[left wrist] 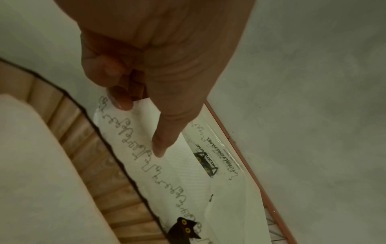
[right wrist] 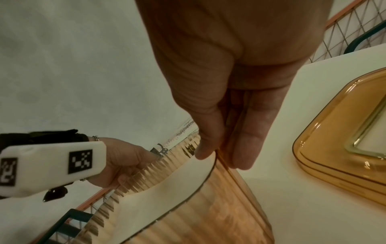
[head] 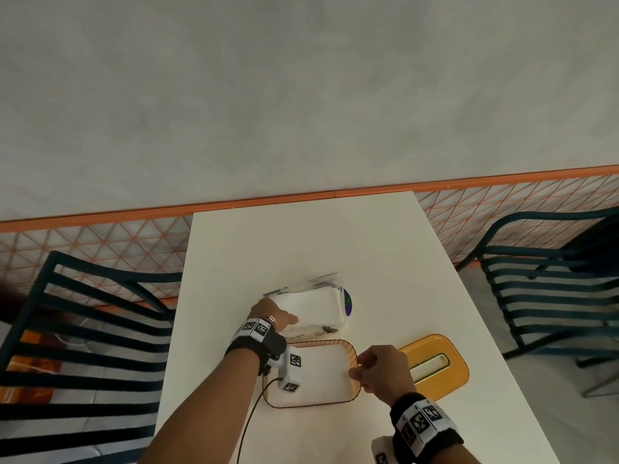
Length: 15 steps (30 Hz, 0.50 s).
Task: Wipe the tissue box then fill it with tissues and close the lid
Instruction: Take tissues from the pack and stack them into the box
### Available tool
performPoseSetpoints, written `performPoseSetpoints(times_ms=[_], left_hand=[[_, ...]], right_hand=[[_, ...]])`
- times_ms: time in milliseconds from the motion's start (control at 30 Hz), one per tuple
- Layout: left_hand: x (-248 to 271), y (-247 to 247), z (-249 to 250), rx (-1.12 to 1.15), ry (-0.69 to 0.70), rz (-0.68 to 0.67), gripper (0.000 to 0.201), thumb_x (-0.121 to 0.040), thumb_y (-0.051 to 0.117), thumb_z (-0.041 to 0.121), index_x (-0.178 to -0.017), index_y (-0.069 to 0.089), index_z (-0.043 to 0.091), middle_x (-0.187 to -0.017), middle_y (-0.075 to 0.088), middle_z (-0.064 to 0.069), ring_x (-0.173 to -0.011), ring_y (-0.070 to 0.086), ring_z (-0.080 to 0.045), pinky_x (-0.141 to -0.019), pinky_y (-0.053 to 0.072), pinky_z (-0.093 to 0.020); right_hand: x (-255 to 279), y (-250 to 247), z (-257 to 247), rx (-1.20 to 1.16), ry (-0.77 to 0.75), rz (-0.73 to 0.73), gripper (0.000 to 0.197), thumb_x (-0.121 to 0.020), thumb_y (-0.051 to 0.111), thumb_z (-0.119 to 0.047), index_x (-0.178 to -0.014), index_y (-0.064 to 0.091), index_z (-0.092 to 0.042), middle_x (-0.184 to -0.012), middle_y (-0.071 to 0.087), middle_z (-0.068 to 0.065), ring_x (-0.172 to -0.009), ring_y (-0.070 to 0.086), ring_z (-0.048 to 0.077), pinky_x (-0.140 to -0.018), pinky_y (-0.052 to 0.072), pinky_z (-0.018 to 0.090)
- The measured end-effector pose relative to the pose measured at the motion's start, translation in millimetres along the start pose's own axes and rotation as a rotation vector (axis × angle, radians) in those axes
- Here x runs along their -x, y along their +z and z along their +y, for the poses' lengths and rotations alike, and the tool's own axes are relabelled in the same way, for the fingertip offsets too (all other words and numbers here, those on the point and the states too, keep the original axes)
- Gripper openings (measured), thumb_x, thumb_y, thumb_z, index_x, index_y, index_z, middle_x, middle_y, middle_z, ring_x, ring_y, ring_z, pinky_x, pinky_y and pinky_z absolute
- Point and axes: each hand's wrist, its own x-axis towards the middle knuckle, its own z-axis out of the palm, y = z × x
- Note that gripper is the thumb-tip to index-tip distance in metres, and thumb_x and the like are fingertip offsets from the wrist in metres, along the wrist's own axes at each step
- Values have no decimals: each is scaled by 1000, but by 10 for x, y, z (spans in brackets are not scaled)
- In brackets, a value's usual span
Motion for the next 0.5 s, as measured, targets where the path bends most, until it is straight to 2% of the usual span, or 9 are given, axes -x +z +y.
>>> performPoseSetpoints(times_ms=[300, 433, 500], left_hand=[[-4, 70, 13, -1, -43, 18, 77, -67, 86, 43, -129, 56, 8, -129, 65, -12, -115, 64, -29, -93, 56, -35], [40, 70, 12, 0, -23, 15, 58, -74, 85, 28, -122, 60, 8, -120, 69, -10, -97, 67, -26, -76, 54, -30], [35, 66, -5, 6, -13, 10, 48, -73, 84, 26, -114, 65, 10, -115, 72, -9, -89, 66, -25, -73, 55, -30]], right_hand=[[-7, 30, 17, 25, -31, 16, 18, -78, 84, -18, -91, 72, -16, -79, 74, 0, -64, 72, 13, -70, 63, 30], [-9, 42, 27, 28, -32, 18, 18, -79, 84, -18, -91, 72, -16, -79, 74, 0, -64, 72, 13, -70, 64, 30], [-9, 55, 39, 34, -35, 26, 17, -78, 84, -18, -90, 72, -16, -79, 74, 1, -63, 71, 14, -70, 64, 31]])
